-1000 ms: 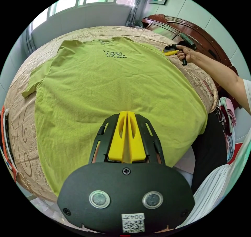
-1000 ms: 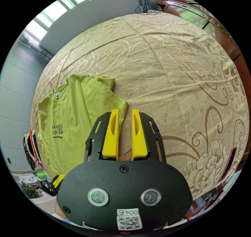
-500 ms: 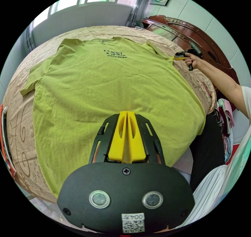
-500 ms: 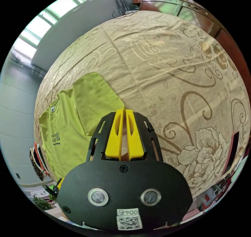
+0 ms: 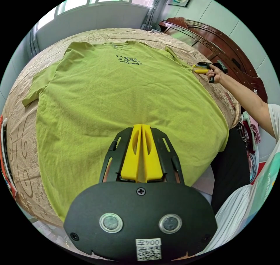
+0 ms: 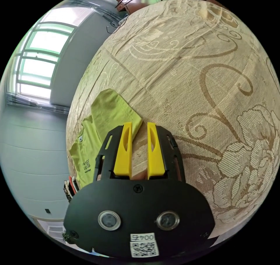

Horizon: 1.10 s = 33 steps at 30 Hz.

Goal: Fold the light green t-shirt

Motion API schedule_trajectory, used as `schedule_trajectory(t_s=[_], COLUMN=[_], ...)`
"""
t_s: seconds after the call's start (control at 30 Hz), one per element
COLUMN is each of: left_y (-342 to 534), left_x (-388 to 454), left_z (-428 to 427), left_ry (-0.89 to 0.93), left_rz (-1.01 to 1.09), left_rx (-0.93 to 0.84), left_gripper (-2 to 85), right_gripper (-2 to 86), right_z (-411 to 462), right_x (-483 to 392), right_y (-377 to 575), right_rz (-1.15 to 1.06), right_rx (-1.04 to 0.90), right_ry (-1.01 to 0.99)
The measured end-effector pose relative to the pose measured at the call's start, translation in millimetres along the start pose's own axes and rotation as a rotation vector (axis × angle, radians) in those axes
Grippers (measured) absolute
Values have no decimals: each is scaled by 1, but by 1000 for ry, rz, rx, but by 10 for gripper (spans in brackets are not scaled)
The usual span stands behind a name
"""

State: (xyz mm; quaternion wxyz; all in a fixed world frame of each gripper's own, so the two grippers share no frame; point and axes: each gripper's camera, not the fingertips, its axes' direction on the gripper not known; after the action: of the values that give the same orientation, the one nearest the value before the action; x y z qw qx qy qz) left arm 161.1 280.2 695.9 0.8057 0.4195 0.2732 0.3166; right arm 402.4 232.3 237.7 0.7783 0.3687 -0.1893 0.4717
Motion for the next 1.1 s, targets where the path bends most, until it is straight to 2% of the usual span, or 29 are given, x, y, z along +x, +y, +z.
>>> schedule_trajectory(t_s=[0.07,0.17,0.23,0.4,0.53,0.67,0.77,0.87,0.93,0.97,1.03,1.1], left_y=[2,4,5,8,11,12,13,14,14,15,15,15], left_x=[-5,-12,-15,-25,-36,-44,-48,-54,-59,-61,-66,-70], left_z=[3,6,8,11,13,14,15,15,15,14,14,14], left_ry=[3,11,16,24,42,45,43,47,51,54,57,58], left_rz=[-1,-5,-7,-11,-19,-21,-20,-22,-24,-25,-27,-27], left_rx=[0,1,2,3,4,4,4,5,5,5,5,5], left_gripper=[1,1,1,1,1,1,1,1,1,1,0,1], right_gripper=[59,68,80,84,33,14,8,5,5,5,5,7], right_z=[1,3,6,8,14,6,-7,-10,7,15,58,93], right_x=[-9,-18,-28,-40,-55,-76,-148,-248,-324,-339,-377,-385], right_y=[0,0,4,15,21,29,46,86,144,161,233,279], right_rz=[-14,-16,-10,67,87,80,-166,-559,-930,-1024,-1372,-1570], right_rx=[-7,-60,-67,-34,-33,21,97,164,212,222,257,272], right_ry=[46,-86,-18,-63,-13,-88,29,235,473,541,798,929])
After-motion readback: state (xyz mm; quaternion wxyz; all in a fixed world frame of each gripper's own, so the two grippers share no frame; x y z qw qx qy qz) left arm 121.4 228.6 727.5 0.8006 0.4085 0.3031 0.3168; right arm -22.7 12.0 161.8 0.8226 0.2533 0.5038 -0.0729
